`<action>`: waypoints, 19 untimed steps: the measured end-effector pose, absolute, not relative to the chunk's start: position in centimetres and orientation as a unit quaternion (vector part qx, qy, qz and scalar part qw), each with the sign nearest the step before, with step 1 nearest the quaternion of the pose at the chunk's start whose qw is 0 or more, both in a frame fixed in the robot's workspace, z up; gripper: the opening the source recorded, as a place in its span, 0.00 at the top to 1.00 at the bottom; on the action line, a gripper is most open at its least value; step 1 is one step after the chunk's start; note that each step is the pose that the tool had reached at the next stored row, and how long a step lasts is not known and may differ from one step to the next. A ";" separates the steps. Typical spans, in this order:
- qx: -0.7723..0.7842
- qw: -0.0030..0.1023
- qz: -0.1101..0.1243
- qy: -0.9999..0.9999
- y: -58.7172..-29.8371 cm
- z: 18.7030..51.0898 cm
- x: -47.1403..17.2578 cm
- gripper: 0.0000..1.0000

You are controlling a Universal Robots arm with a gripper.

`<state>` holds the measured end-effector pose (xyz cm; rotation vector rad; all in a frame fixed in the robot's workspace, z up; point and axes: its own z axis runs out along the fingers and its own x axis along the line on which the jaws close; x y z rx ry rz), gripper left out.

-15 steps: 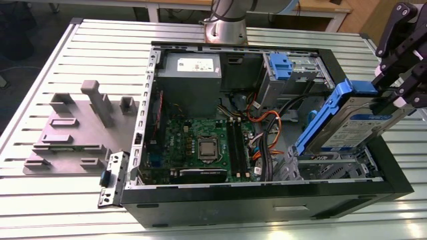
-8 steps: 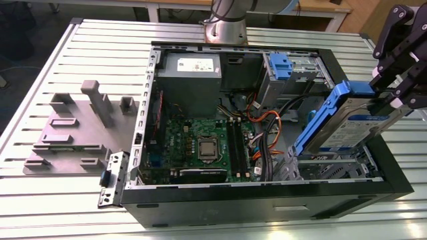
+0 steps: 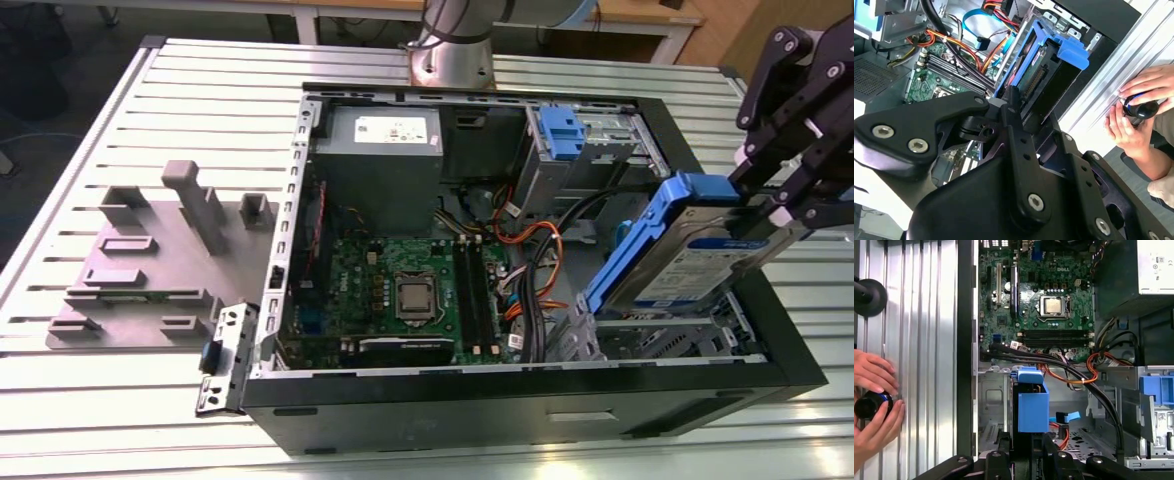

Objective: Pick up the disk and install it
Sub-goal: 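Pick up the disk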

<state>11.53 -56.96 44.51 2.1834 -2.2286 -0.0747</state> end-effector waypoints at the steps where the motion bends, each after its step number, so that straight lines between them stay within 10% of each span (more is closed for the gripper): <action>1: 0.700 0.010 -0.024 -0.714 -57.0 44.4 11.5 0.65; 19: 0.700 0.010 -0.024 -0.714 -57.0 41.0 11.5 0.65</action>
